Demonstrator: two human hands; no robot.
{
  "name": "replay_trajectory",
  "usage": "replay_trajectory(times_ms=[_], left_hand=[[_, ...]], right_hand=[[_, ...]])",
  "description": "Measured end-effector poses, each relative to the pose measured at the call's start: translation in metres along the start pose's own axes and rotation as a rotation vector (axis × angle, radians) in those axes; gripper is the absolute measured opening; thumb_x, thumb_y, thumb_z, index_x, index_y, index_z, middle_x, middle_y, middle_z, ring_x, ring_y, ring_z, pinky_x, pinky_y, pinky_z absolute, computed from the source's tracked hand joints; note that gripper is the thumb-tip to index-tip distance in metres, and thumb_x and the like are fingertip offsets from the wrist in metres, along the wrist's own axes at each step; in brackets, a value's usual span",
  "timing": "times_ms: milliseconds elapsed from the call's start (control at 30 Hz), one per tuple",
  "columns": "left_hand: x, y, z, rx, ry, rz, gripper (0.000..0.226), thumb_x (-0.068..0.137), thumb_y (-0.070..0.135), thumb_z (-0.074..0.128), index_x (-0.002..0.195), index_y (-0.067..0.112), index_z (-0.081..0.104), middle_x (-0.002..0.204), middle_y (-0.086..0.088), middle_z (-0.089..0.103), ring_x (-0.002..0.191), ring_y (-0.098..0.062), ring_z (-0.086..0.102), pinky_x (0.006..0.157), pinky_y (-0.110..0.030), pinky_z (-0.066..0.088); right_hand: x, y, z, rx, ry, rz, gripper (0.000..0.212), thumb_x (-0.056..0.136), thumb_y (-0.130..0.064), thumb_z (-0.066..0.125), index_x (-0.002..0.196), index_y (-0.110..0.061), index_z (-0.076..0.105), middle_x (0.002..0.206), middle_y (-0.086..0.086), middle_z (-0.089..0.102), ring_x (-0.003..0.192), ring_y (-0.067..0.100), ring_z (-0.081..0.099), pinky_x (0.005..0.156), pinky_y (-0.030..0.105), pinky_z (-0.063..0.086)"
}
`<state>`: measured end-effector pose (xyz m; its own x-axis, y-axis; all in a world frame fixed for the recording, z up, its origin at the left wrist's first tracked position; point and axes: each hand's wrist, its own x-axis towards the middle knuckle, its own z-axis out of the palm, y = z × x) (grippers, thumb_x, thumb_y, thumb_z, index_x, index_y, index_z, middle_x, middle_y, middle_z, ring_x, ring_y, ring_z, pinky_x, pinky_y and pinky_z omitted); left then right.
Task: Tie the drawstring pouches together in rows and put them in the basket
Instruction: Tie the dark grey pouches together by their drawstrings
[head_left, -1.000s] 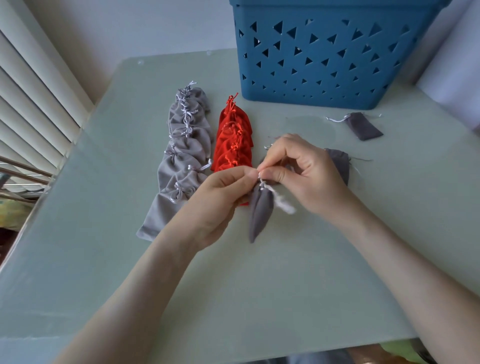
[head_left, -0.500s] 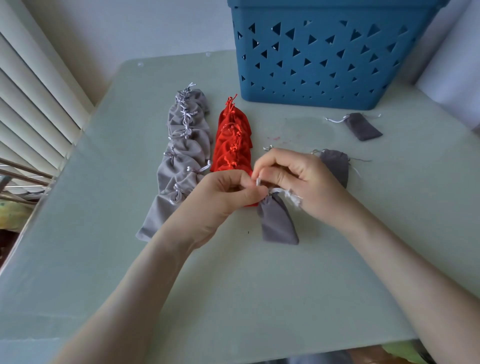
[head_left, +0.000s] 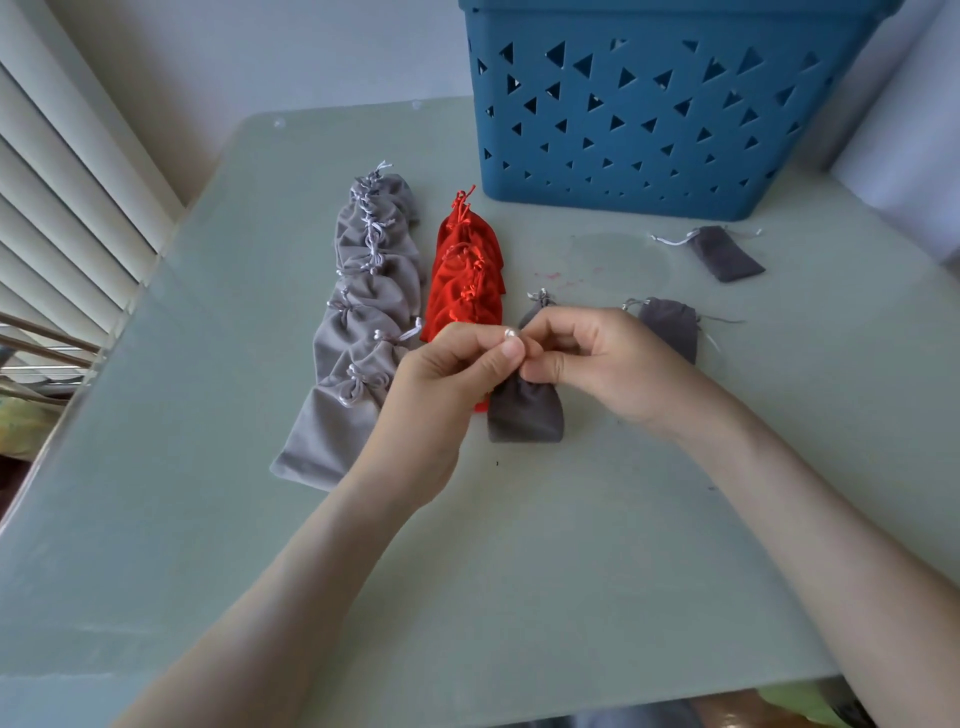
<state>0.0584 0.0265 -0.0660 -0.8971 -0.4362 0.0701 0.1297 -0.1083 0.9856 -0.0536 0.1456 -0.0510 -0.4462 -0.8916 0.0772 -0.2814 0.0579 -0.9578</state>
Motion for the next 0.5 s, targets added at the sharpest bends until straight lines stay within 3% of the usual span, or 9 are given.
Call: replay_trajectory(times_ms=[133, 233, 300, 400, 500], left_hand=[[-0.0006, -0.0020, -0.0034, 0.230, 0.060, 0.014, 0.019, 0.087, 0.023, 0.062, 0.077, 0.032, 0.075, 0.095, -0.003, 0.069, 0.093, -0.015, 0.062, 0.091, -0.034, 0.047], [-0.0020, -0.0024, -0.0027, 0.361, 0.099, 0.069, 0.019, 0.088, 0.026, 0.059, 0.078, 0.033, 0.074, 0.096, -0.001, 0.070, 0.099, -0.017, 0.063, 0.096, -0.040, 0.047], [-0.0022, -0.0021, -0.0016, 0.417, 0.103, 0.095, 0.020, 0.091, 0.023, 0.058, 0.079, 0.031, 0.072, 0.092, 0.007, 0.070, 0.093, -0.010, 0.063, 0.092, -0.037, 0.048], [-0.0033, -0.0009, 0.0006, 0.440, 0.098, 0.102, 0.021, 0.095, 0.015, 0.056, 0.081, 0.024, 0.069, 0.075, 0.017, 0.066, 0.068, 0.003, 0.056, 0.073, -0.022, 0.044], [-0.0040, -0.0025, 0.0013, 0.553, 0.131, 0.189, 0.018, 0.094, 0.015, 0.058, 0.084, 0.023, 0.070, 0.079, 0.017, 0.068, 0.073, 0.006, 0.058, 0.074, -0.015, 0.044]], right_hand=[[0.0009, 0.0030, -0.0046, -0.225, 0.021, 0.054, 0.023, 0.086, -0.009, 0.066, 0.079, -0.031, 0.064, 0.068, -0.021, 0.066, 0.069, -0.009, 0.056, 0.073, 0.010, 0.042], [0.0003, 0.0044, -0.0079, -0.308, 0.056, 0.082, 0.020, 0.088, -0.010, 0.065, 0.076, -0.026, 0.065, 0.064, -0.012, 0.064, 0.062, -0.004, 0.056, 0.070, 0.015, 0.044], [0.0001, 0.0047, -0.0078, -0.326, 0.062, 0.099, 0.019, 0.090, -0.012, 0.063, 0.074, -0.022, 0.063, 0.064, -0.008, 0.062, 0.060, -0.001, 0.055, 0.068, 0.018, 0.045], [0.0006, 0.0040, -0.0064, -0.349, 0.069, 0.120, 0.024, 0.095, -0.020, 0.056, 0.071, -0.020, 0.059, 0.063, -0.009, 0.058, 0.059, 0.001, 0.052, 0.064, 0.021, 0.042], [0.0013, 0.0012, -0.0011, -0.129, 0.146, 0.197, 0.034, 0.098, -0.019, 0.049, 0.064, -0.017, 0.051, 0.057, -0.010, 0.048, 0.060, 0.009, 0.044, 0.060, 0.025, 0.035]])
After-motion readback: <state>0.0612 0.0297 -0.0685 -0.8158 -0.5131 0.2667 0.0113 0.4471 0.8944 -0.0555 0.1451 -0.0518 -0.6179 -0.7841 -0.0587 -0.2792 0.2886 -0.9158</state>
